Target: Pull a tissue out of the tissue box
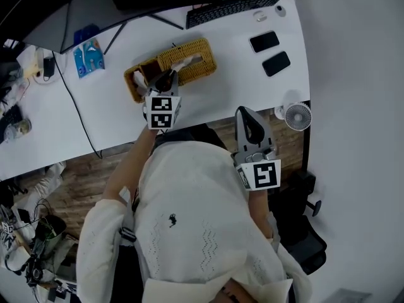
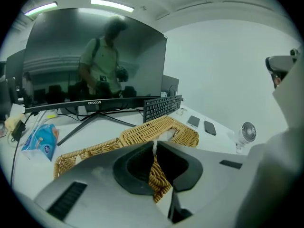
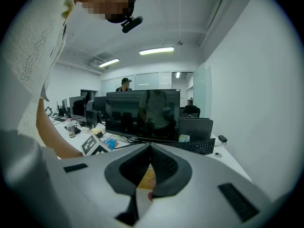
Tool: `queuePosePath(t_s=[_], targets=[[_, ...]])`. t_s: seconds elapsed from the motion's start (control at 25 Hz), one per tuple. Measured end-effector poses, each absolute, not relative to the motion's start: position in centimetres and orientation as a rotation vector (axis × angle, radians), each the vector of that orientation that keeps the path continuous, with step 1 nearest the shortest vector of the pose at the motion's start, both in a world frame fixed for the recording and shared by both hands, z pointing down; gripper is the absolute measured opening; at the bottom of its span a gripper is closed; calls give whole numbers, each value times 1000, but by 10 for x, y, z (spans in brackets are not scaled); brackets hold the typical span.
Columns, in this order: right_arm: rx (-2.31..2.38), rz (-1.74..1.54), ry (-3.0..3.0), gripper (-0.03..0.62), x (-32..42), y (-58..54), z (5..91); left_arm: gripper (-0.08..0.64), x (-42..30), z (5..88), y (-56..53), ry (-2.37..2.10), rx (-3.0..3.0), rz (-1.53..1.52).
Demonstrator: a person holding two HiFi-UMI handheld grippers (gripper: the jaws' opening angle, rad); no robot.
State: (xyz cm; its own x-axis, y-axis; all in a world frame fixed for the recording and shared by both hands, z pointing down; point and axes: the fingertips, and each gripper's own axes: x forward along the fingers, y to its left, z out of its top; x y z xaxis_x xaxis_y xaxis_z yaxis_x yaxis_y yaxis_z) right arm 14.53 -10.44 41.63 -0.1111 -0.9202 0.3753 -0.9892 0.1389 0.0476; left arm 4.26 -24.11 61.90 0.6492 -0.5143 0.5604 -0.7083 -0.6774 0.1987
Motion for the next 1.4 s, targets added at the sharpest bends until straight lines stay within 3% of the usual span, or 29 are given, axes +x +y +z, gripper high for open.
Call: queuePosePath(t_s=[1.4], targets=[[1642, 289, -2318, 2, 152, -95, 420, 18, 34, 598, -213, -1149, 2396, 592]])
